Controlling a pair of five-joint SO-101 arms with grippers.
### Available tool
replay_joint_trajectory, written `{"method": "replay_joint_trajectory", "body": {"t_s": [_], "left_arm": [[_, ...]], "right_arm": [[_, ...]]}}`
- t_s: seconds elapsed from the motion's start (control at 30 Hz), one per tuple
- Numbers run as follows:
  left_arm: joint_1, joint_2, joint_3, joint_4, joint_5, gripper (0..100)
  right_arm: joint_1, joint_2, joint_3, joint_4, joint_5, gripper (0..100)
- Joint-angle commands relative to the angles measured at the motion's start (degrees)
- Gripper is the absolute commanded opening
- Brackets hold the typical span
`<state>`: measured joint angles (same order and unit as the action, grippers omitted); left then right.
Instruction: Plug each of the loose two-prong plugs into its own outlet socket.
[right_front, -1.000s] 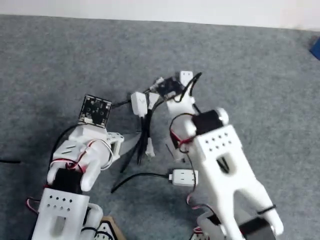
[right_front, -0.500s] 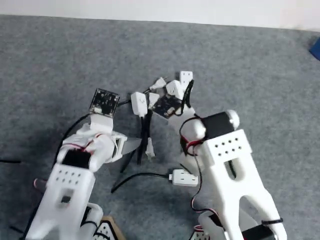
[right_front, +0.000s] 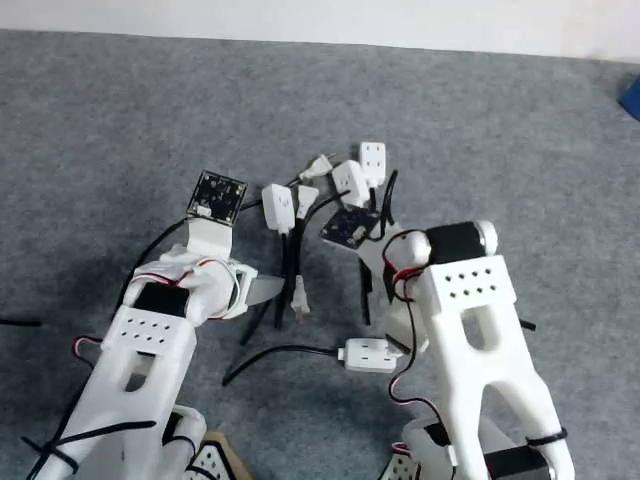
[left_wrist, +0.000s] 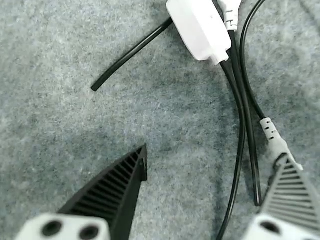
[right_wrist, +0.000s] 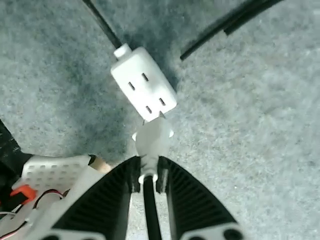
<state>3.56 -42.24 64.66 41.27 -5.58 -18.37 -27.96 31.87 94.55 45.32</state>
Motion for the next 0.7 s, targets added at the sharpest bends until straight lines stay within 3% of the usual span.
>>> {"method": "replay_joint_trajectory", "body": {"t_s": [0.0,0.4,0.67], "left_arm": [[-0.75,0.13,-2.33,-1.14,-0.44,38],[-0.75,0.13,-2.33,-1.14,-0.44,38],[-0.75,0.13,-2.24,-1.14,-0.44,38]], "right_arm": [[0.57,0.13,3.38,-3.91,0.79,0.6],[0.57,0.22,6.64,-9.36,-0.97,0.6],[-3.12,0.22,17.01,-16.40,-1.58,0.6]]}}
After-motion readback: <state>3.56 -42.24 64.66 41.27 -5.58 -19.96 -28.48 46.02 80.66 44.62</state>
